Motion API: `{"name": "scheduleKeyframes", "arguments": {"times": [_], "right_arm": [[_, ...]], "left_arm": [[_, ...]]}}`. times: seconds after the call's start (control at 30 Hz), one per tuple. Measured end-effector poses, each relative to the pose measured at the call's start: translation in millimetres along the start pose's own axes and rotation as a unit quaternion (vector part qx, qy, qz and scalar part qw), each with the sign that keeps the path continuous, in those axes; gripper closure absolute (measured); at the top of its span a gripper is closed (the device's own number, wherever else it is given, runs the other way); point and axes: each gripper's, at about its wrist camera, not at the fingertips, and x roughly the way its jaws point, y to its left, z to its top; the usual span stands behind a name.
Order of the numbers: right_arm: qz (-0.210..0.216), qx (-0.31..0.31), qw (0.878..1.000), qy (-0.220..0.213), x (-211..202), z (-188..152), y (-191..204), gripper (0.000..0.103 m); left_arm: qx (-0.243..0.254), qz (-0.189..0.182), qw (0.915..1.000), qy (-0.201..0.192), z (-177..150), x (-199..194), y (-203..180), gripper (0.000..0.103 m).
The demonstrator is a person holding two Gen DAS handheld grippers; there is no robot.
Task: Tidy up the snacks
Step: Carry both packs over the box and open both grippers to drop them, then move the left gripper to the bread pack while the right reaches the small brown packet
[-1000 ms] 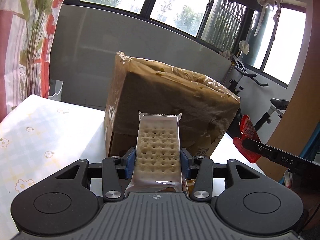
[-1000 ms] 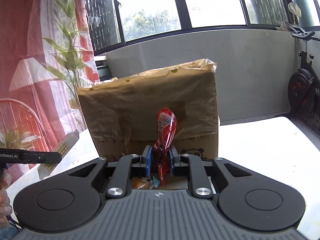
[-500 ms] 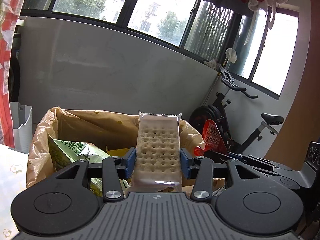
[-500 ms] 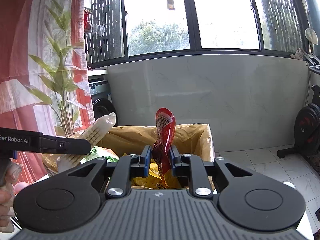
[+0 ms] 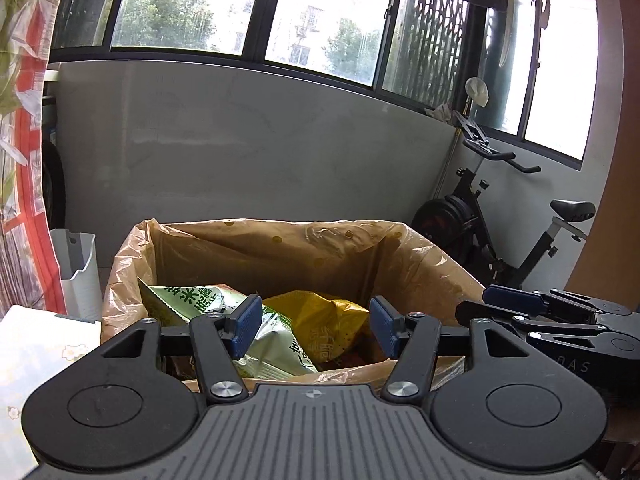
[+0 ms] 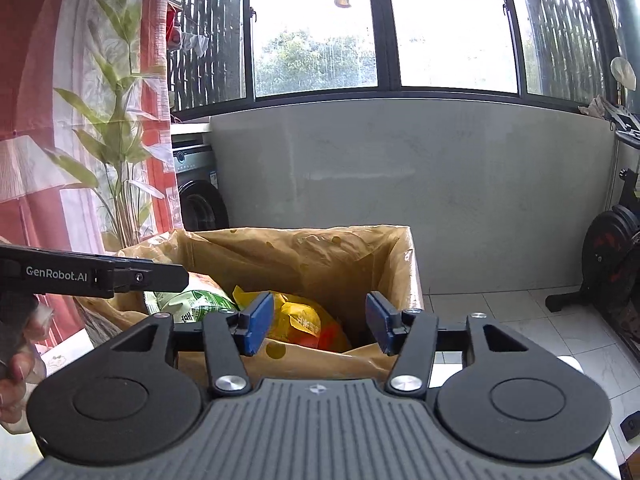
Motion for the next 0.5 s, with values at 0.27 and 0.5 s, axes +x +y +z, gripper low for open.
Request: {"name": "scheduleKeyframes", "arguments": {"times": [0.27,0.5], "right_arm": [[0.005,0.001,1.000,-0.015,-39,-19,22,0.048],[0.012,0.009,1.000,0.022,-70,-77,48,0.048]], "left_arm": [[0.009,0.035,0.9993,0.009,-19,-53,13,0.042],[0.020,0.065,0.9966,0.047,-59,-76,25,0.042]]}}
